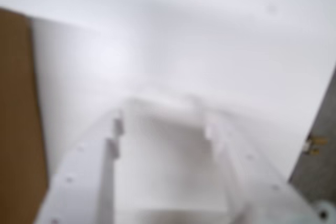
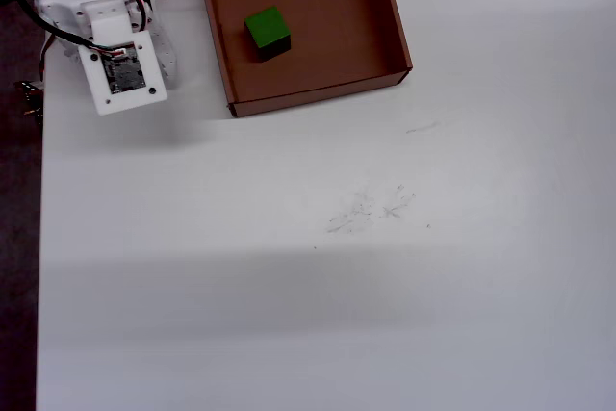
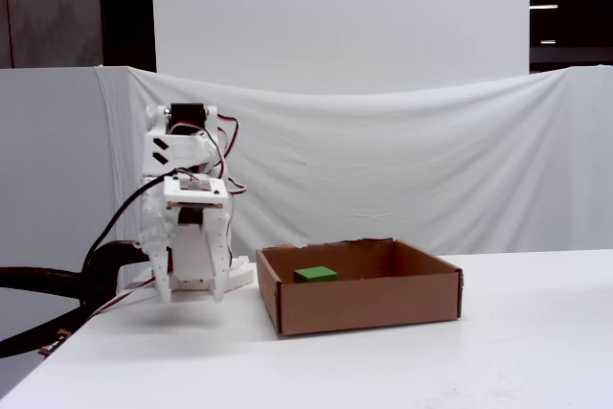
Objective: Grasp a green cube and put it in a box.
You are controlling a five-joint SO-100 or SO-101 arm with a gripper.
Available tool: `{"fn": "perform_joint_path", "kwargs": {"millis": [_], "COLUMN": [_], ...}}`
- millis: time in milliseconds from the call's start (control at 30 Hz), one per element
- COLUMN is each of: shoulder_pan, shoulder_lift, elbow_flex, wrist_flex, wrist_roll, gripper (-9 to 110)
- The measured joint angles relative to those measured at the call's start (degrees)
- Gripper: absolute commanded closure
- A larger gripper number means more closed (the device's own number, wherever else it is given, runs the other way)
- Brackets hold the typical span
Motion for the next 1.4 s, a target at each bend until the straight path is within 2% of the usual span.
{"fn": "perform_joint_path", "kwargs": {"millis": [1400], "shoulder_pan": [0.00], "shoulder_lift": [0.00], "elbow_flex": [0.00], "wrist_flex": [0.09], "wrist_roll": [0.88], "gripper": [80]}}
